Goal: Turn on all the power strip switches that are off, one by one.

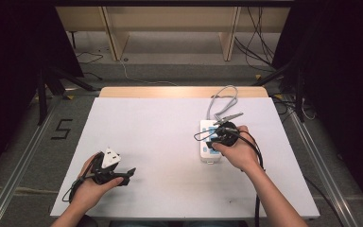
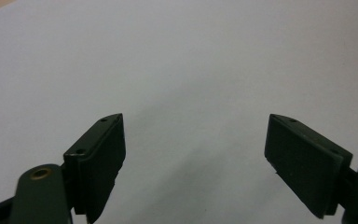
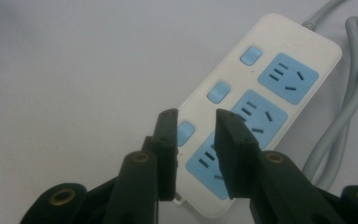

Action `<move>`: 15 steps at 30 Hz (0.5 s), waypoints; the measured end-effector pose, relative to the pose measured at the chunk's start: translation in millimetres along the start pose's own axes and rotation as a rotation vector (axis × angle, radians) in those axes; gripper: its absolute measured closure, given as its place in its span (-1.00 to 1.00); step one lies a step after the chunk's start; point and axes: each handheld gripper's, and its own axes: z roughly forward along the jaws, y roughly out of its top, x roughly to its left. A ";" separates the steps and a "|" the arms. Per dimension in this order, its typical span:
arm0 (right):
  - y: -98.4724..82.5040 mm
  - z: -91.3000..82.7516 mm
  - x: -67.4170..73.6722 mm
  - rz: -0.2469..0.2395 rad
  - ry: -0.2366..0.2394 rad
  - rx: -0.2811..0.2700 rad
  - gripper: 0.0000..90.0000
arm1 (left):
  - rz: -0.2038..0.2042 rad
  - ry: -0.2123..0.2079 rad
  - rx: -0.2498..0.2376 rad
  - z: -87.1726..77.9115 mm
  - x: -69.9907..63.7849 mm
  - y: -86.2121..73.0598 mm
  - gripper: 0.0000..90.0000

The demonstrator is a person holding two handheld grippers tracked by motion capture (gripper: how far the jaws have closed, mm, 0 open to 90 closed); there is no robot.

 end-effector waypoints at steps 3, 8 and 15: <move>-4.8 -2.0 -1.1 0.003 0.004 -0.012 0.53 | 0.000 0.000 0.000 0.0 0.0 0.0 -0.55; -12.6 -5.5 -2.5 0.002 0.002 -0.050 0.45 | -0.001 0.000 0.000 0.3 -0.1 0.0 -0.55; -22.5 -13.2 -3.0 -0.017 -0.007 -0.099 0.35 | -0.003 0.000 0.000 0.3 -0.2 0.0 -0.55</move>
